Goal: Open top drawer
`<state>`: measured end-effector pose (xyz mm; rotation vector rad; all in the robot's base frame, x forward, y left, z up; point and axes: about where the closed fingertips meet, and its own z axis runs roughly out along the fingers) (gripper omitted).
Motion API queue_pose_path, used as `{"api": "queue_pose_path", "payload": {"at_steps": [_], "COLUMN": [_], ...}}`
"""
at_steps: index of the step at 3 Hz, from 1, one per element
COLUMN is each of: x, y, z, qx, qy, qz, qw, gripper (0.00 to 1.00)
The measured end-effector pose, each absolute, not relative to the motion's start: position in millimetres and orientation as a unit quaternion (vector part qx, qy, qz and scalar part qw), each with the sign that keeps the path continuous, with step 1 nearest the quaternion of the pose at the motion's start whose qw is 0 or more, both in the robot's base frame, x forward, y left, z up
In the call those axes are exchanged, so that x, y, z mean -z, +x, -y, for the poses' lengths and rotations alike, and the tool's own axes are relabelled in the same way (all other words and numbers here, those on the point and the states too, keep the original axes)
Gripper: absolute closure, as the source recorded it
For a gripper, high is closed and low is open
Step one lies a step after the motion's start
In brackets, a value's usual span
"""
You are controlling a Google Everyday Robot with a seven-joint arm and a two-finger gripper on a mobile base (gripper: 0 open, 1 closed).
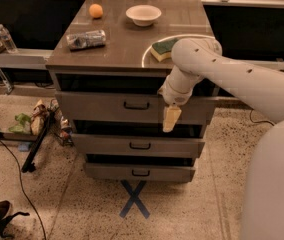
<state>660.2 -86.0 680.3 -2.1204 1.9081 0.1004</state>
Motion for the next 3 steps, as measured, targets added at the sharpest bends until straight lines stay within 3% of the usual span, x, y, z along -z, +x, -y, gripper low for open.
{"api": "queue_pose_path", "payload": {"at_steps": [2, 3], "x": [-683.5, -701.4], "y": [650.6, 617.2], "z": [89.3, 106.9], "qx": [-0.055, -0.076], "qy": [-0.745, -0.743], "qz": [-0.654, -0.658], "qw": [0.121, 0.097], "gripper": [0.68, 0.91]}}
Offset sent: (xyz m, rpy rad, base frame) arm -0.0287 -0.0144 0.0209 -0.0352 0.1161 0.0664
